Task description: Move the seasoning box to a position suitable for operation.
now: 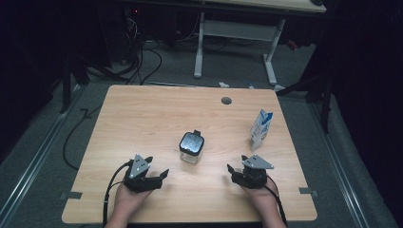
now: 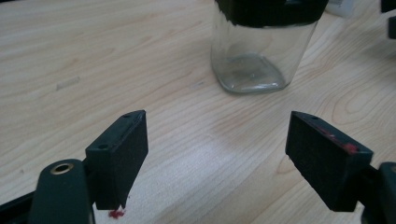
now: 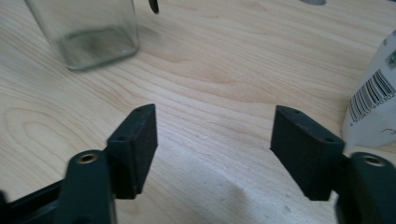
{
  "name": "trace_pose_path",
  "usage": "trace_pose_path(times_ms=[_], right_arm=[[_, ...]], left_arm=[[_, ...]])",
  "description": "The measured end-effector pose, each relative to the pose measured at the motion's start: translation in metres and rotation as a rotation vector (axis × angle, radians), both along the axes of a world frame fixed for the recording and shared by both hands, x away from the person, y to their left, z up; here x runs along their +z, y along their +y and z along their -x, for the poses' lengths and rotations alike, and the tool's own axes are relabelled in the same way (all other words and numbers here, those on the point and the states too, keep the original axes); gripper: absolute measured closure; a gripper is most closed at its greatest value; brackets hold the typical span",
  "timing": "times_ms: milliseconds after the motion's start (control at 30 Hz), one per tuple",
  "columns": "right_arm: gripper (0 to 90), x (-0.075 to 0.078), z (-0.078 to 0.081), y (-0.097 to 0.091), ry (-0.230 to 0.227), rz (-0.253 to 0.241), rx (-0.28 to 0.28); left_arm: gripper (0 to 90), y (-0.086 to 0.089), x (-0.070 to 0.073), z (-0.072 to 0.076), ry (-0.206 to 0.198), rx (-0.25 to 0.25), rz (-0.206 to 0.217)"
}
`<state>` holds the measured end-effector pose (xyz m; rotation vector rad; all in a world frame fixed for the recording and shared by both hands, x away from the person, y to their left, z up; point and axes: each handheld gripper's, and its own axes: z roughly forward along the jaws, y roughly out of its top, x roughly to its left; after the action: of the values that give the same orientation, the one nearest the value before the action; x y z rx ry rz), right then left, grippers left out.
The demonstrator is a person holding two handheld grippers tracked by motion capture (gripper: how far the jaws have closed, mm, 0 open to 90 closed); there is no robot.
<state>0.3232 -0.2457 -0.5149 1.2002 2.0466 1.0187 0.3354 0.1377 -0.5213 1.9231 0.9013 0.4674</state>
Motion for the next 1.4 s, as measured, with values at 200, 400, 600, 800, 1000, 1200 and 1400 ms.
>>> trace_pose_path(times_ms=[200,400,600,800,1000,1200,1400], right_arm=[[31.1,-0.001,0.003,-0.009,0.020,-0.068,0.017],[28.8,-0.002,0.002,-0.016,0.051,-0.149,0.015],[29.4,-0.005,0.000,-0.014,0.042,-0.125,0.029],[27.7,-0.007,0.001,-0.012,0.047,-0.114,0.036],[25.1,-0.008,-0.001,-0.008,0.056,-0.111,0.055],[23.6,-0.008,-0.002,-0.005,0.056,-0.101,0.075],[21.4,-0.008,-0.003,-0.004,0.067,-0.120,0.094]], left_arm=[[28.0,-0.001,0.001,0.003,0.007,-0.001,0.012],[33.2,0.001,0.001,0.000,-0.002,0.029,0.017],[32.4,-0.002,-0.001,-0.001,-0.005,0.035,-0.028],[38.7,-0.005,-0.002,-0.004,0.009,0.016,-0.014],[46.1,-0.011,-0.003,-0.006,-0.001,0.031,-0.034],[46.3,-0.014,-0.004,-0.011,0.031,0.052,-0.019],[46.6,-0.014,-0.003,-0.017,0.038,0.054,-0.021]])
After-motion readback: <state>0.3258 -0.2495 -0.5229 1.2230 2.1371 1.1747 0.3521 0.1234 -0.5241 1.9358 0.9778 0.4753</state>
